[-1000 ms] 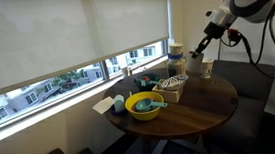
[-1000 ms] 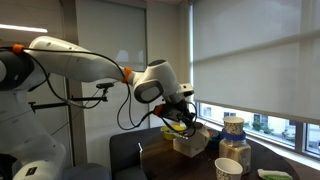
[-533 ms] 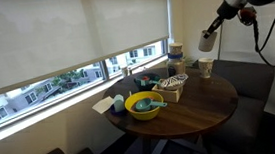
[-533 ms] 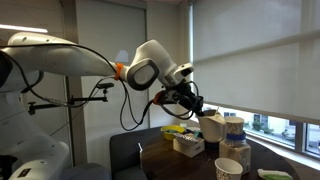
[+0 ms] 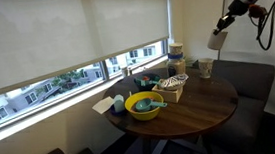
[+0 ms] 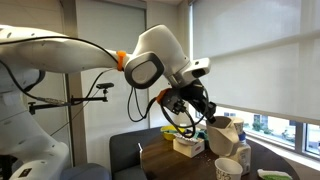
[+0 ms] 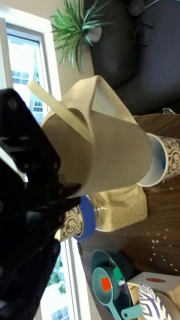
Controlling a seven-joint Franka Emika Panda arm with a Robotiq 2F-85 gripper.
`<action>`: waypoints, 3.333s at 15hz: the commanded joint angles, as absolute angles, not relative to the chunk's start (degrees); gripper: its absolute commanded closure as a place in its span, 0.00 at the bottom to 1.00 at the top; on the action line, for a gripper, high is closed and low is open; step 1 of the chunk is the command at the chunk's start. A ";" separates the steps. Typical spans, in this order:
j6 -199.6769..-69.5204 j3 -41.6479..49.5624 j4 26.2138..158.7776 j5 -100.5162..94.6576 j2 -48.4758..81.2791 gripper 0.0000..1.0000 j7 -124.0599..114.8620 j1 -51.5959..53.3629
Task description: Put the mug cup in the cup to the right
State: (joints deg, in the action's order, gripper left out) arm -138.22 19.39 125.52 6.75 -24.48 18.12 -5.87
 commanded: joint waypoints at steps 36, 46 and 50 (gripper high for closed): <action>-139.43 12.51 121.37 0.91 -10.44 0.64 16.32 -6.76; -140.15 10.19 121.69 4.03 -15.66 0.00 17.46 -4.52; -139.47 11.11 124.33 16.63 -22.47 0.00 25.93 2.39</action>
